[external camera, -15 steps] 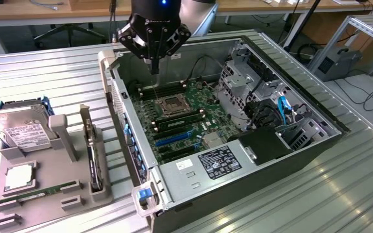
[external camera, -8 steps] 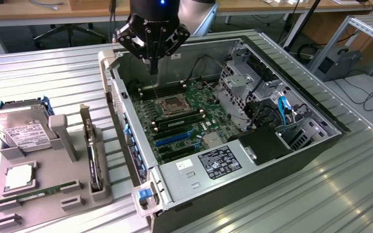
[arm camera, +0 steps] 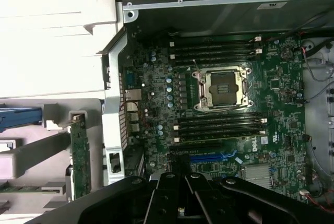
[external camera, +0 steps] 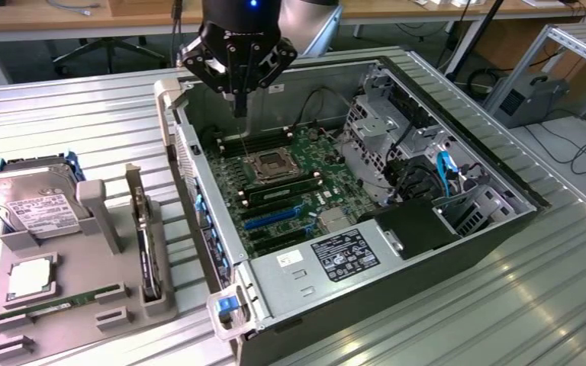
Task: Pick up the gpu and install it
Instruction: 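Reach for the gpu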
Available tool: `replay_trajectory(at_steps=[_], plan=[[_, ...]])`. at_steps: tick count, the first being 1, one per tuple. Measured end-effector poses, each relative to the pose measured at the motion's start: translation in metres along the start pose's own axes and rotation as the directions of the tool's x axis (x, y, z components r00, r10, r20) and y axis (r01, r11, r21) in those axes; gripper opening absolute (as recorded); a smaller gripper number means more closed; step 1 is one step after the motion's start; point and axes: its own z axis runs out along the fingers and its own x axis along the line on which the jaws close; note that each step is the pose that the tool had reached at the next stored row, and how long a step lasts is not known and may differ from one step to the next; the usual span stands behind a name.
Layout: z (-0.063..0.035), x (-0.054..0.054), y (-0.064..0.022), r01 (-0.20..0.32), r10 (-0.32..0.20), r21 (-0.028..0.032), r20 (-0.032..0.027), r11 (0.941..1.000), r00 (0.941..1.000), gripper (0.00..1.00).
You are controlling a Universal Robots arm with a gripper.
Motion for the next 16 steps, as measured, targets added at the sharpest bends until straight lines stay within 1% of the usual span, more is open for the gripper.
replay_trajectory(at_steps=[16], plan=[[-0.0001, 0.0035, -0.0003, 0.000, 0.000, 0.0000, 0.0000, 1.0000, 1.0000, 0.11]])
